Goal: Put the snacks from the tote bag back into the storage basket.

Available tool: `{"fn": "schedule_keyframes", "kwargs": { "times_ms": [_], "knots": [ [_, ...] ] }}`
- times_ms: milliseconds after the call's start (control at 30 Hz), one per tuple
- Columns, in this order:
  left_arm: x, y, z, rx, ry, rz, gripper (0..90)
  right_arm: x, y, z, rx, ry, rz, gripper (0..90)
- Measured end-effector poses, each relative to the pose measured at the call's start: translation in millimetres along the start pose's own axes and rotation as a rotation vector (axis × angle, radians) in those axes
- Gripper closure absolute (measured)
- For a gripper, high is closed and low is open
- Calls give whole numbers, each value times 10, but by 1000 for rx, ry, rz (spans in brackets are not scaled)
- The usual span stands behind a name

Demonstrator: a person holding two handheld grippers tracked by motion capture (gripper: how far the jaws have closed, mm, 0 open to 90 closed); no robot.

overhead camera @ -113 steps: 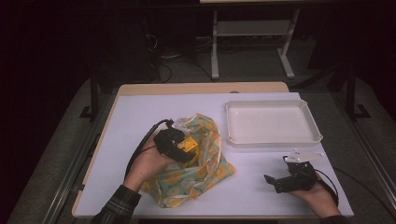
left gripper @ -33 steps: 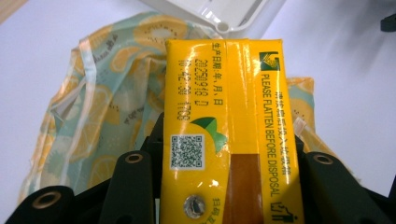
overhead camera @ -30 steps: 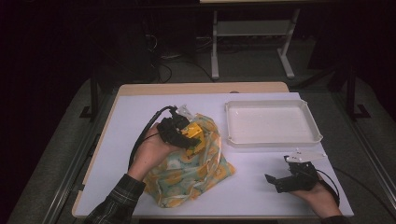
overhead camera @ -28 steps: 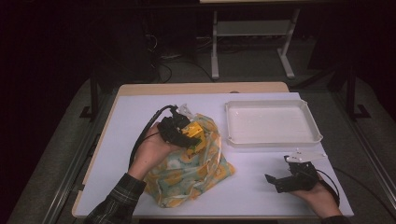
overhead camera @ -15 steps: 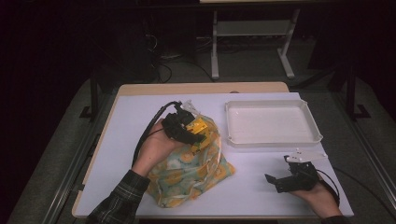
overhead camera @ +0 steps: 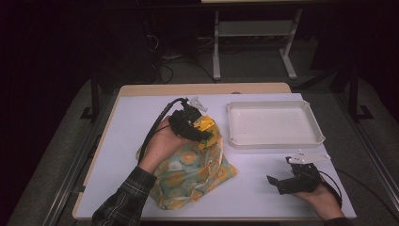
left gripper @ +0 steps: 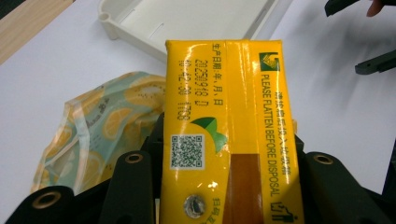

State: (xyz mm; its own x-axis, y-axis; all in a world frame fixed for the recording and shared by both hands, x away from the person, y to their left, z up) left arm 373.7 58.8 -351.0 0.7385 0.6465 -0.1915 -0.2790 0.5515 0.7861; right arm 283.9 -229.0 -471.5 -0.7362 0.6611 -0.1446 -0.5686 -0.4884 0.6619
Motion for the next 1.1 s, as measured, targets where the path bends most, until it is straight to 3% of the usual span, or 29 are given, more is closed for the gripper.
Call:
{"fn": "schedule_keyframes", "kwargs": {
  "times_ms": [1100],
  "knots": [
    [-195,-286,444,-43,-11,-56,541,18,18,11,-14,-13,13,0]
  ]
}}
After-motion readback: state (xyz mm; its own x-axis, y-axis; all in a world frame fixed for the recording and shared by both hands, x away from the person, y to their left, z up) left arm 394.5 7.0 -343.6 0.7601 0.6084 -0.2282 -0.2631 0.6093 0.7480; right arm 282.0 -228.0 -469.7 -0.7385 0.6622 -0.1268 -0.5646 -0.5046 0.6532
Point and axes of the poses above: each handheld gripper's, and its own axes: y roughly backward along the jaws, z roughly out of its top, x roughly to its left, the point moved 6 cm from there along -y, roughly forward along the jaws, and after that the axes turned 15 degrees about y, right-handed, at the moved point
